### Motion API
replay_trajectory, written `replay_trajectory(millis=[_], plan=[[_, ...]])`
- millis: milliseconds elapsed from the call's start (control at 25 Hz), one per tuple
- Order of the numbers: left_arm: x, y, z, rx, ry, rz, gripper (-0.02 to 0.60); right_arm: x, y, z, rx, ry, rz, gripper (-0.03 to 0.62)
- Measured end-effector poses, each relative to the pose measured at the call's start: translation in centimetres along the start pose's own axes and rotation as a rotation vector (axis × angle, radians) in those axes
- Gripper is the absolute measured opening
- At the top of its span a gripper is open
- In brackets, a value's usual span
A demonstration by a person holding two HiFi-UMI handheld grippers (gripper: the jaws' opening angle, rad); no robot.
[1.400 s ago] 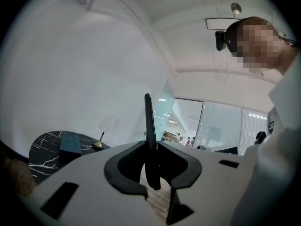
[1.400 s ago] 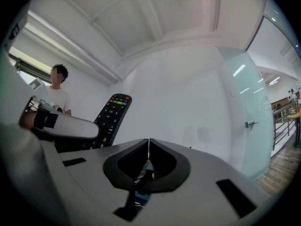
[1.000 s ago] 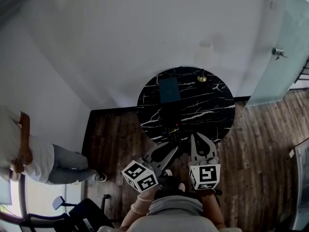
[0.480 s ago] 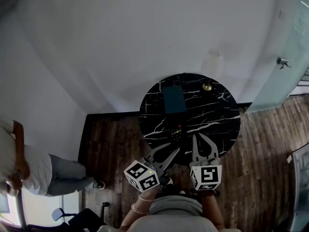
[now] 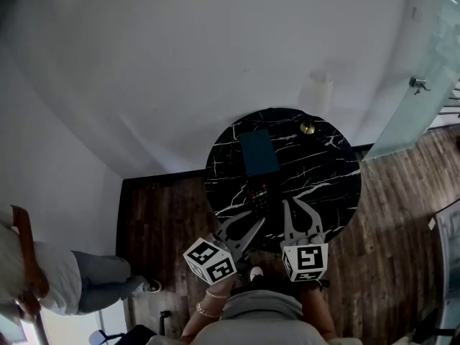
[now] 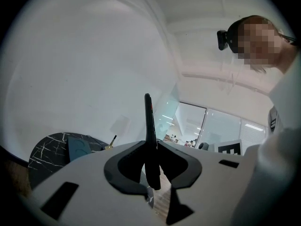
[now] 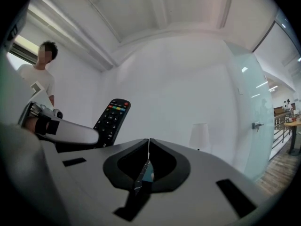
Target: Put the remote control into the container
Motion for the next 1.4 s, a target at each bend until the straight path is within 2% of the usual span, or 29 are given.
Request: replay_trajectory(millis=[200,720,1040,1400], plan=[[0.0,1.7,0.3,-0.015,0.005,-0.008,0.087,0.6,-0.4,1.5,0.009,0.022,-0.005,0.014],[-1.6,4.6,4.1,-0.112,-0.002,-0.004,0.087,-0.8,-4.2,7.5,-0.070,0.024,0.011,0.013],[-1.3,5.9,6.5,-0.159,0.007,-0.024,0.087,-1.0,-6.3,9.9,-0.112,0.038,0.011,0.013],[1.0,8.5,8.5,-0.198,0.091,-0.094,0.087,-0.1,-9.3,10.5,-0.069,0.073,0.020,0.013]])
Point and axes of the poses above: the fingertips, and each gripper's own axes: z forward along the fingers, y to its left, x out of its underside, the point moved 8 cm from there along -z, backward along the fingers, and after that the axes turned 5 degrees about z, right-handed, at the moved point
